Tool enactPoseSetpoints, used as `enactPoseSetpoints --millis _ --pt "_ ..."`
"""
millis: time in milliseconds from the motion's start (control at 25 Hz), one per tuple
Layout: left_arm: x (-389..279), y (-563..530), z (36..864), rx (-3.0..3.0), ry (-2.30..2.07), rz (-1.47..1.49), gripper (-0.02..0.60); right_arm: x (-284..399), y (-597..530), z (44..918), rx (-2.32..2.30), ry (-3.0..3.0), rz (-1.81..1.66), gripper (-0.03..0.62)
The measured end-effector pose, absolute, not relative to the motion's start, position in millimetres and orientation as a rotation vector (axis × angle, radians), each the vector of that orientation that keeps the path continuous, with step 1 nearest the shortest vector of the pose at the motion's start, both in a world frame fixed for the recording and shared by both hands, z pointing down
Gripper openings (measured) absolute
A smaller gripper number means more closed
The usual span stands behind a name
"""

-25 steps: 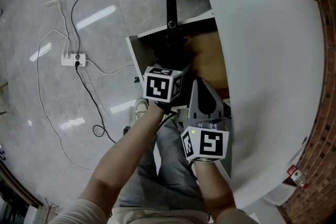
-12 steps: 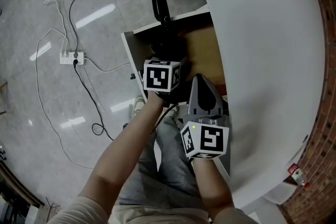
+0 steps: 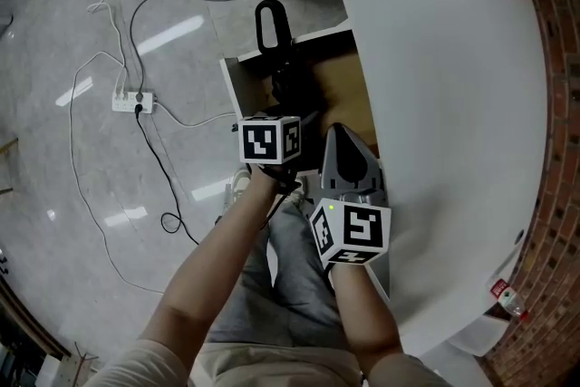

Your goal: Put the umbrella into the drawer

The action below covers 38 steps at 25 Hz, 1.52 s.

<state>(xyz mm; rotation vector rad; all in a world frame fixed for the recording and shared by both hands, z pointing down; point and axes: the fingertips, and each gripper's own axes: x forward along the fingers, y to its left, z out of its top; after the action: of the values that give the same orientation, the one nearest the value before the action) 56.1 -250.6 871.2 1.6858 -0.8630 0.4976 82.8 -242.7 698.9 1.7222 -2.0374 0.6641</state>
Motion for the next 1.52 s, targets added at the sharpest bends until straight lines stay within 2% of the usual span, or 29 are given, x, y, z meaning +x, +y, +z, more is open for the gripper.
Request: enactPoseSetpoints --millis 320,640,1040,1520 --pt "52.9 -225.2 827.6 1.685 -0.844 0.525 0.328 76.5 -247.3 636.2 1.715 -2.091 0.621 0.008" --pt "17.4 -244.4 728.7 1.794 -0.906 0.496 0.327 70.5 -240.3 565.8 1.723 -2.116 0.548 0.008" --pt "-27.5 -262.4 575.2 1.981 -1.018 0.468 0.327 54.7 -228.9 457.4 1.711 -2.197 0.421 0.008" --pt "-35.4 -252.7 359.9 2.402 -1.101 0.414 0.324 50.8 -216.1 300.1 1.673 -2.380 0.220 0.008"
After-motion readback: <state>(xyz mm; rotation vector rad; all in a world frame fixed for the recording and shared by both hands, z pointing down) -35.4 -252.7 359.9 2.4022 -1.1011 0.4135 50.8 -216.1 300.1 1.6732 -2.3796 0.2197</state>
